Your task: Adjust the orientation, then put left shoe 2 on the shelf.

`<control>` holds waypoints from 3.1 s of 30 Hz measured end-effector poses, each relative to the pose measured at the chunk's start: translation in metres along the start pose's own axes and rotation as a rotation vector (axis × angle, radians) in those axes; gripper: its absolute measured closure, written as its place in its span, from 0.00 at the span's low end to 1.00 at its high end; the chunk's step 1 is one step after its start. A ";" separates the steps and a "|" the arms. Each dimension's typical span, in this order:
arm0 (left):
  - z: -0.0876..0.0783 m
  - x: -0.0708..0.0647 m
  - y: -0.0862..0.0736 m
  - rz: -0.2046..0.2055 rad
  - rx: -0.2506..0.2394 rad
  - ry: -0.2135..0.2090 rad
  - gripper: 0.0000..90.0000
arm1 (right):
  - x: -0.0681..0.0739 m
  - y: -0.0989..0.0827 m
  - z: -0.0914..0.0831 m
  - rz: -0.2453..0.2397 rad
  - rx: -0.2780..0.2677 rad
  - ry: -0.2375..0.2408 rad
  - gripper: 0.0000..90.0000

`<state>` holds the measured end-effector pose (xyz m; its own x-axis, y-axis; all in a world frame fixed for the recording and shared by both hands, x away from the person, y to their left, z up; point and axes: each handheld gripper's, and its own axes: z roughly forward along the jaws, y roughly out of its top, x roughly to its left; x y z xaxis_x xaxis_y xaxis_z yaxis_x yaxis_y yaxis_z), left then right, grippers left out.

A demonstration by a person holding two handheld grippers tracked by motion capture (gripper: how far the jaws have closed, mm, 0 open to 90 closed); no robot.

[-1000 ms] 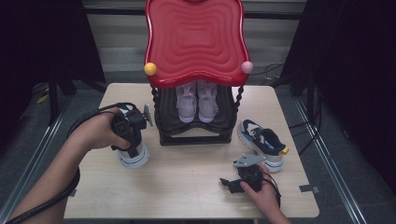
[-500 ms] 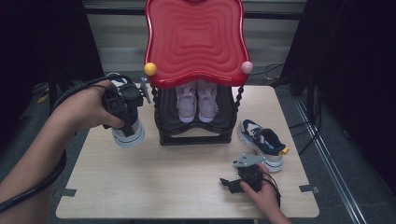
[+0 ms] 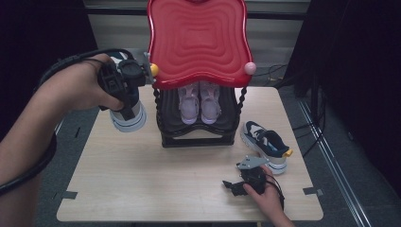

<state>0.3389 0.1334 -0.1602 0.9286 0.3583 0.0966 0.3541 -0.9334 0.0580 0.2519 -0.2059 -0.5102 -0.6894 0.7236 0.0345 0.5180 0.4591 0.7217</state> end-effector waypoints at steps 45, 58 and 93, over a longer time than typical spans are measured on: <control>-0.062 0.003 0.101 0.264 -0.157 0.230 0.82 | 0.000 0.000 0.000 0.000 -0.002 0.000 0.15; -0.051 0.015 0.120 0.306 -0.131 0.244 0.82 | 0.000 0.000 0.000 -0.002 -0.003 0.000 0.15; -0.035 0.034 0.150 0.349 -0.137 0.270 0.78 | -0.001 0.000 0.000 -0.004 -0.003 0.005 0.15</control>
<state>0.4199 0.0062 -0.1134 0.9211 0.0324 0.3880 -0.0092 -0.9944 0.1049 0.2523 -0.2063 -0.5105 -0.6941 0.7190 0.0353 0.5135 0.4602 0.7242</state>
